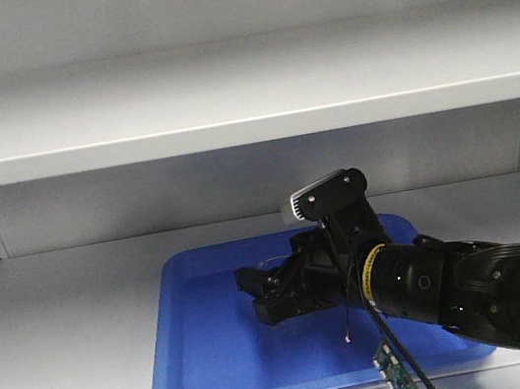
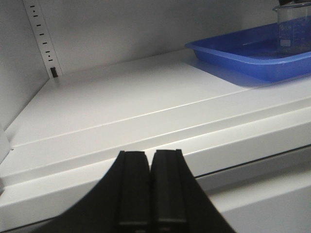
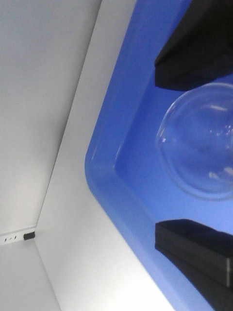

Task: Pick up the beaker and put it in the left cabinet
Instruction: 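Open the right gripper and withdraw it from the beaker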

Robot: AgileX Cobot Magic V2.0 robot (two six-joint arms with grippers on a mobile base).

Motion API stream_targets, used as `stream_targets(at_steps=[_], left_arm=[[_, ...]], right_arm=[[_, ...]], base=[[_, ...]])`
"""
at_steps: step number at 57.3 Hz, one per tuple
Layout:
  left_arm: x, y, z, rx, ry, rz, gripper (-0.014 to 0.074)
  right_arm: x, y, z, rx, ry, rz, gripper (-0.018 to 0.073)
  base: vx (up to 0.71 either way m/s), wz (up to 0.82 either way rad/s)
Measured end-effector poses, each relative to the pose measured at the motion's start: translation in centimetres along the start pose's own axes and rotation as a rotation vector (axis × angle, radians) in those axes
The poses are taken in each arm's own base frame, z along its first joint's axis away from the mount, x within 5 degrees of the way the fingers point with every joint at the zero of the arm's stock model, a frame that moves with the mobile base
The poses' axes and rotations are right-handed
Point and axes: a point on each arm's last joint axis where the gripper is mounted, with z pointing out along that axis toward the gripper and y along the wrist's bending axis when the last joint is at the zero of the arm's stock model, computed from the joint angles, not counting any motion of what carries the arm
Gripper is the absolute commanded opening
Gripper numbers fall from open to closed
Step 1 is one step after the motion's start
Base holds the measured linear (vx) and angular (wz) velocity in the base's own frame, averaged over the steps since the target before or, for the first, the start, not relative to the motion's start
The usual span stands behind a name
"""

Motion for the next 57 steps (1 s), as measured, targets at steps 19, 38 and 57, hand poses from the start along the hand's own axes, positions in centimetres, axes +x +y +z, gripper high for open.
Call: stream_targets(at_steps=[19, 38, 57], left_arm=[[0.0, 0.0, 0.0, 0.0, 0.0, 0.0, -0.0006], [0.0, 0.0, 0.0, 0.0, 0.0, 0.0, -0.0006], [0.0, 0.0, 0.0, 0.0, 0.0, 0.0, -0.0006]], right_arm=[[-0.4, 1.2, -2.1, -0.081, 0.039, -0.045, 0.0592], [1.6, 2.8, -9.4, -0.078, 0.056, -0.052, 0.0592], [2.6, 4.0, -16.4, -0.048, -0.028, -0.019, 0.0592]], base=[[0.0, 0.0], [0.0, 0.0], [0.0, 0.0]])
